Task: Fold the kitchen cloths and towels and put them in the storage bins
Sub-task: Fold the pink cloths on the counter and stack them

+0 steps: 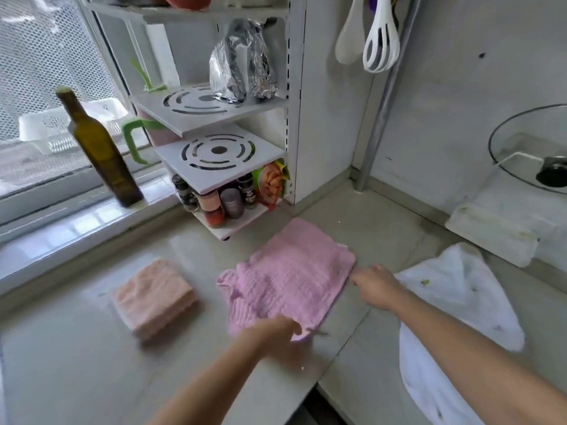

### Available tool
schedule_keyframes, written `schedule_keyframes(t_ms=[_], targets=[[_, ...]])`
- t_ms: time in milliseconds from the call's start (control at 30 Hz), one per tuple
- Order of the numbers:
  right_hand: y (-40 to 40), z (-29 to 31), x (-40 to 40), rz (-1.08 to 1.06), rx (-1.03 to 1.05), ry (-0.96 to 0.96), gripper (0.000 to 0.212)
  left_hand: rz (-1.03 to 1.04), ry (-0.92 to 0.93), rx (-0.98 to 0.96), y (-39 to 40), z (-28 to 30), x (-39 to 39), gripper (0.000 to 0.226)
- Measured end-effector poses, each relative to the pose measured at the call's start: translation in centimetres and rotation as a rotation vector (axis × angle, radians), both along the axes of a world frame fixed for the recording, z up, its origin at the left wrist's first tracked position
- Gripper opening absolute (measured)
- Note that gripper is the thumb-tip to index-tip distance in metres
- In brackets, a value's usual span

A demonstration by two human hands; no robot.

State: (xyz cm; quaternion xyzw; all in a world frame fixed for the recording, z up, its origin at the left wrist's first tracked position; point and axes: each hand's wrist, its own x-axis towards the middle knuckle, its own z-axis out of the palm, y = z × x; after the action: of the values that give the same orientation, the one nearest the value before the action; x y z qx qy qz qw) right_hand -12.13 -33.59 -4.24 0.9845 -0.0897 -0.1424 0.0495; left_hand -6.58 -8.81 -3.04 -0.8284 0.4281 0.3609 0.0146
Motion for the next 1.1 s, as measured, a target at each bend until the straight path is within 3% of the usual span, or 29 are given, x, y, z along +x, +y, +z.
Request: schedule_keyframes(t_ms=[100, 333, 533, 800, 900, 967, 1100], targets=[[-0.4, -2.0, -1.5, -0.142, 0.134, 0.021, 0.024, -0.06, 0.067, 0.032, -0.5, -1.7, -0.1, 0.042], [-1.1, -1.8, 1.1, -0.462, 0.329, -0.245, 0.022, 0.165, -0.145, -0.263, -2.9, -1.9, 6.5, 0.036], [-3.3, -4.5, 5.9, -0.585, 0.409, -0.259, 0.025, 0.225, -0.179, -0.293, -5.9, -4.1, 8.7, 0.057], [-6.7, -7.3, 6.9, -0.48, 0.433, -0.285, 0.04, 0.248, -0.227, -0.248, -10.9, -8.7, 10.7, 0.069], [-8.9, -7.6, 4.7, -0.519, 0.376, -0.304, 0.039, 0.224, -0.25, -0.23, -12.5, -9.7, 10.9, 0.065], [-9.3, -7.9, 4.3, -0.531, 0.271, -0.35, 0.039, 0.222, -0.347, -0.322, -13.2, -9.4, 11.1, 0.056], [-5.8, -8.7, 7.1, -0.238, 0.246, -0.492, 0.039, 0.287, -0.446, -0.448, -14.0, -9.9, 12.9, 0.056]])
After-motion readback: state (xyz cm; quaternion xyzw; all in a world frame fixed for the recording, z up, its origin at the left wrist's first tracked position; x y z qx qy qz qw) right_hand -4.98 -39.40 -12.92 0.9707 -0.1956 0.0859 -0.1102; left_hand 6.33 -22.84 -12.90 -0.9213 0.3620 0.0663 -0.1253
